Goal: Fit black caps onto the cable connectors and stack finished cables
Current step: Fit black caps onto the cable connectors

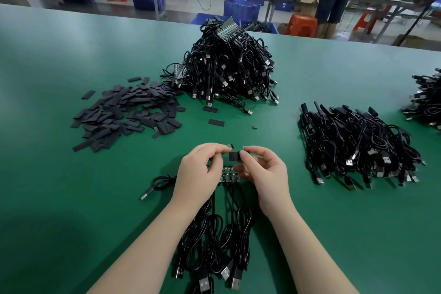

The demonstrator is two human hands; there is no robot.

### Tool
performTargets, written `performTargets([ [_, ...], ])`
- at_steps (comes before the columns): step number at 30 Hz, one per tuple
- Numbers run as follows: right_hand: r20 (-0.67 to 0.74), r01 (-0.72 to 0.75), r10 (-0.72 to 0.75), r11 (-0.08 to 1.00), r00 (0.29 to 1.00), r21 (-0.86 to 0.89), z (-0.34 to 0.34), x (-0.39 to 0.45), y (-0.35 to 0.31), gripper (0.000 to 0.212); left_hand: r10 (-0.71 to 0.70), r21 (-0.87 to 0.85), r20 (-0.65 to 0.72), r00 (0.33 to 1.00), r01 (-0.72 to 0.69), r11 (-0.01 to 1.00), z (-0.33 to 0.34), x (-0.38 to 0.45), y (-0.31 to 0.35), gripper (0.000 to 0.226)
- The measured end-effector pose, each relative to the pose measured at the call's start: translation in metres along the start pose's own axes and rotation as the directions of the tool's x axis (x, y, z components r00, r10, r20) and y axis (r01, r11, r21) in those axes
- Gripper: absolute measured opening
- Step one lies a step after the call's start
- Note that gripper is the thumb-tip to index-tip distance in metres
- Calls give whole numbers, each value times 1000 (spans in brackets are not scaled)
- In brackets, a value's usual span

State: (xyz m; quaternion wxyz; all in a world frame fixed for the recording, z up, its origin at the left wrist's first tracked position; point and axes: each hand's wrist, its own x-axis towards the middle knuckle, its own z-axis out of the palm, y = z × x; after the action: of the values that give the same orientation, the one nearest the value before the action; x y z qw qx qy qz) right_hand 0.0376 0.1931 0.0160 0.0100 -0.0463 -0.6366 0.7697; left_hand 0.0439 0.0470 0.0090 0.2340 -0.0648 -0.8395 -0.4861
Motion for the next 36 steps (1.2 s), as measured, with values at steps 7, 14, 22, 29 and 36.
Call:
performTargets([
  [7, 9, -13, 13, 1000, 1000, 13, 0, -1, -1, 7, -4, -75, 92, 996, 11, 997, 0, 0, 0, 25],
  [14, 64, -19, 16, 999, 998, 35, -2, -1, -3, 16, -53, -79, 83, 995, 60, 995, -2, 2, 2, 31],
  [22, 175, 91, -80, 994, 981, -55, -6, 0, -8, 26, -133, -175, 133, 982, 156, 972, -4, 5, 2, 23],
  [29, 175, 161, -139, 979, 975, -122, -8, 0, -7, 29, -114, -202, 162, 980, 146, 968, -5, 5, 1, 21],
  [36, 139, 187, -168, 972, 976, -139, -6, 1, -7, 24, -87, -210, 168, 982, 122, 970, -4, 4, 2, 23],
])
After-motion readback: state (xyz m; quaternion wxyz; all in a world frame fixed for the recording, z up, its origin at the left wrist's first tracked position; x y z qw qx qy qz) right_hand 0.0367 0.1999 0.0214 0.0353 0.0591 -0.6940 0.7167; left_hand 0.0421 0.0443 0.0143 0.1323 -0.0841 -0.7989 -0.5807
